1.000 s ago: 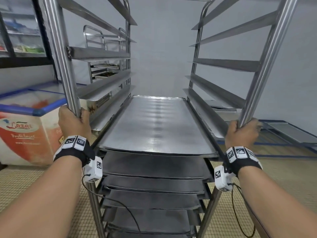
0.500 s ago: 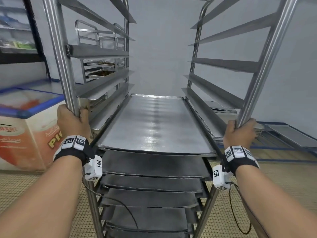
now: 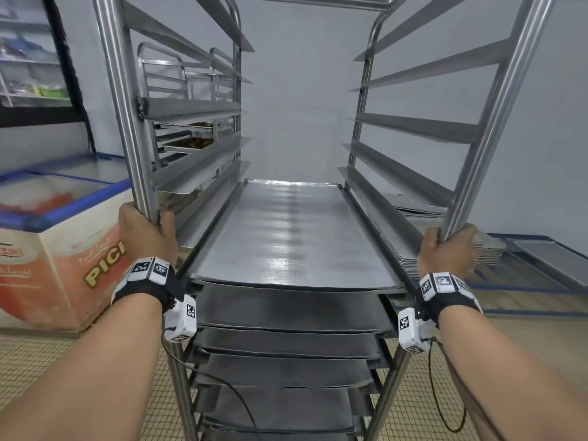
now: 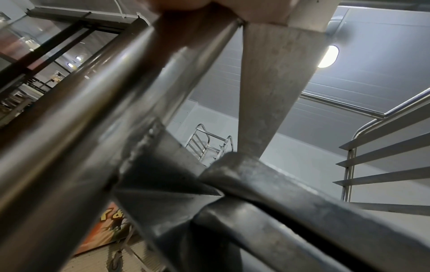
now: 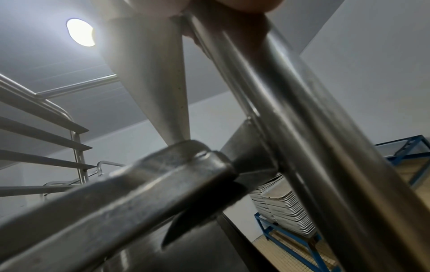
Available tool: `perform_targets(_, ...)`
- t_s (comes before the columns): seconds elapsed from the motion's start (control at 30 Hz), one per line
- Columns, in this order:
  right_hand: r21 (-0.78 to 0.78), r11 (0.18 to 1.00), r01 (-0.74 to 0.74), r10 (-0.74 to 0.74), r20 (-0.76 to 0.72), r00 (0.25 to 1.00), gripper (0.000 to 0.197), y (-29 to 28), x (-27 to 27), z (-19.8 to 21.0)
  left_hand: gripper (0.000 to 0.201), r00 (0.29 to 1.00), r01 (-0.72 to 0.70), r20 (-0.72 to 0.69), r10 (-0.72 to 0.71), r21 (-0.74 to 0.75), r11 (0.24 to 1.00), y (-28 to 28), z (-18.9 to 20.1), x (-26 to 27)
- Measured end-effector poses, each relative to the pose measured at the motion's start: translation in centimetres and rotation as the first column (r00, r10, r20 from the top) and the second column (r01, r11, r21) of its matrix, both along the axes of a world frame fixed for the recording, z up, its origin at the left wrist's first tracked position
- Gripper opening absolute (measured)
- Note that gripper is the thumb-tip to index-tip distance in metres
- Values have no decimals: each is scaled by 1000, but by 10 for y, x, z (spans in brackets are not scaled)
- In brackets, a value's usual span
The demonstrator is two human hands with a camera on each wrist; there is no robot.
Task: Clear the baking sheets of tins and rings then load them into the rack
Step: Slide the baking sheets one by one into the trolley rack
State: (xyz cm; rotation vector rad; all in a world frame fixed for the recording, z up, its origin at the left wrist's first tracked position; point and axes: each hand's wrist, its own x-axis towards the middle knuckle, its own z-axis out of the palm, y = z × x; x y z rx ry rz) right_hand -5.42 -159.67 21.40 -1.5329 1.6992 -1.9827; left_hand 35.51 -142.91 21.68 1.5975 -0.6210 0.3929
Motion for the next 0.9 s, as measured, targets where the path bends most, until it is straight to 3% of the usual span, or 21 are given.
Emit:
perform_targets(0.57,67,985,-156,154,33,987,27,-184,26,0,33,994,-87,-57,89,25,996,-159,3,19)
perform_targets(0.9,27,992,-123,123,27,992,26,-267,53,-2,32,996,-86,-22,86,14,996,-241,3,44)
